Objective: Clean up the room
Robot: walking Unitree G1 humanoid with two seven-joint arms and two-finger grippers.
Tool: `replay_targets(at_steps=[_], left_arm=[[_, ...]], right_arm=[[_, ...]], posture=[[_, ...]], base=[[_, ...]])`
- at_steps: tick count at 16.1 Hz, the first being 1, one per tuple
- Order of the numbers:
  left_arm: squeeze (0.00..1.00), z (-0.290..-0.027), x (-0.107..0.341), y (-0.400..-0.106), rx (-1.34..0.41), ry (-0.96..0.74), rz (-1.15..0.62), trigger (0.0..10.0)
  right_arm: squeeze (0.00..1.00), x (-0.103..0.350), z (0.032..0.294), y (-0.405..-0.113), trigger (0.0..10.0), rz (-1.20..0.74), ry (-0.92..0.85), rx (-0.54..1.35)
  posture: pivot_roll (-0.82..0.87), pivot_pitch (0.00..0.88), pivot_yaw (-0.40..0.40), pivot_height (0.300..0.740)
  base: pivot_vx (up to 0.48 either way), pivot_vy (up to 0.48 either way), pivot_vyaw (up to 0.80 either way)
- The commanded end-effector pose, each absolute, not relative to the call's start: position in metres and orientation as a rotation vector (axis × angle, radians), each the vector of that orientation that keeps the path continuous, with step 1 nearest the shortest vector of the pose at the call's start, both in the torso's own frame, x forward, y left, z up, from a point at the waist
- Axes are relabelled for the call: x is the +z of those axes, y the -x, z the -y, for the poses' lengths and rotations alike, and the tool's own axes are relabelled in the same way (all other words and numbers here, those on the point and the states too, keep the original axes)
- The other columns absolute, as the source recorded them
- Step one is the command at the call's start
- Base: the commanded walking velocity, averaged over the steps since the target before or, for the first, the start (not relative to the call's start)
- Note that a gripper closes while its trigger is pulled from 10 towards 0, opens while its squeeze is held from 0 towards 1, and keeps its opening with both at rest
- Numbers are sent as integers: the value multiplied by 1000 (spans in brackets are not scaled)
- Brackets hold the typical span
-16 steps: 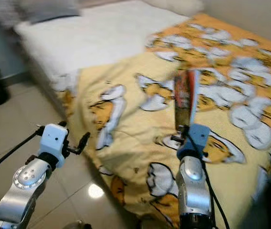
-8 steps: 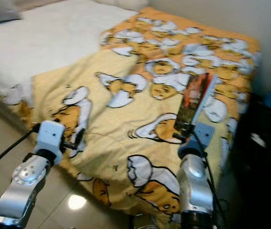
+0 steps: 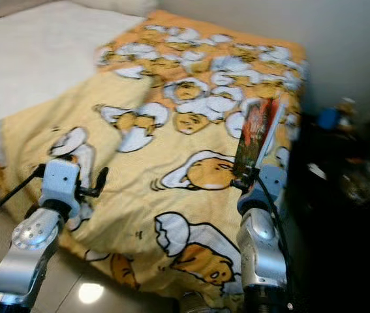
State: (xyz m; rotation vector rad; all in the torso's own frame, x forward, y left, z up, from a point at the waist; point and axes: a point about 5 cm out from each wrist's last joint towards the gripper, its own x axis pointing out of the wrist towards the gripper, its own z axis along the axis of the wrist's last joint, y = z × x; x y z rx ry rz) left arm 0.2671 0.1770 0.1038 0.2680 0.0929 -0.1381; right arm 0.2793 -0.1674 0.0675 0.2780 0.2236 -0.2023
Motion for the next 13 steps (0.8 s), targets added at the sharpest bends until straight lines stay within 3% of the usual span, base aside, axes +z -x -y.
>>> replay_targets(at_steps=[1,4,9,13], left_arm=[[439,-177,103,-267,-144,-263,-99,10000],[447,-178,105,-272,-155,-264,-94,10000],[451,-179,106,-277,-162,-263,-93,10000],[443,-180,105,-279,-159,-268,-97,10000]], right_arm=[[0,80,158,-284,10000,-178,-306,-142],[0,79,155,-285,10000,-181,-302,-135],[0,75,152,-284,10000,-221,-325,-114],[0,74,153,-285,10000,-233,-326,-115]], posture=[[11,0,-54,740],[2,0,-43,740],[-4,0,-35,740],[-7,0,-37,740]], base=[[0,0,0],[0,0,0],[0,274,0],[0,282,-647]])
